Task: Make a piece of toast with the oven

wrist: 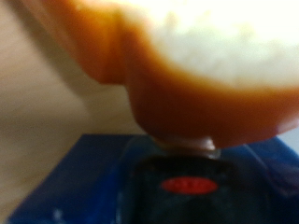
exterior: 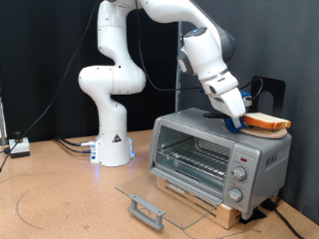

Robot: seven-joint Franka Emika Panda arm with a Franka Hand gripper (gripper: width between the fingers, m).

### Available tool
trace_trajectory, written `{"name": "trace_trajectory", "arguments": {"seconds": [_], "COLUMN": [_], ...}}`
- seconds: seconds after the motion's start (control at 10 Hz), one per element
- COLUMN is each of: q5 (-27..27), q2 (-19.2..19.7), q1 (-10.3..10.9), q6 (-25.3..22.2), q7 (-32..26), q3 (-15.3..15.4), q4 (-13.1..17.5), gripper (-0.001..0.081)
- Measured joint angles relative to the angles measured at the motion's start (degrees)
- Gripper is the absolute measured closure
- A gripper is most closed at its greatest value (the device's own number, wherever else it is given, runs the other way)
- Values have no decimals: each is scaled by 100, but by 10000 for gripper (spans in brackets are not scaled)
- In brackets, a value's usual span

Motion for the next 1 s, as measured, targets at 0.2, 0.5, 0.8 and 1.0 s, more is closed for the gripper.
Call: {"name": "trace_trajectory", "arguments": {"seconds": [0.2,0.5,0.8,1.0], "q5": [1382,3503,2614,2469], "q2": [173,308,243,74], "q1": [215,420,260,195], "q6": [754,1055,477,-192], "q7": [-1139,-2877,-1743,-1557], "q3": [-38,-164,-257,-478], "q4": [12,-6,-22,-60], "gripper": [407,407,407,407]}}
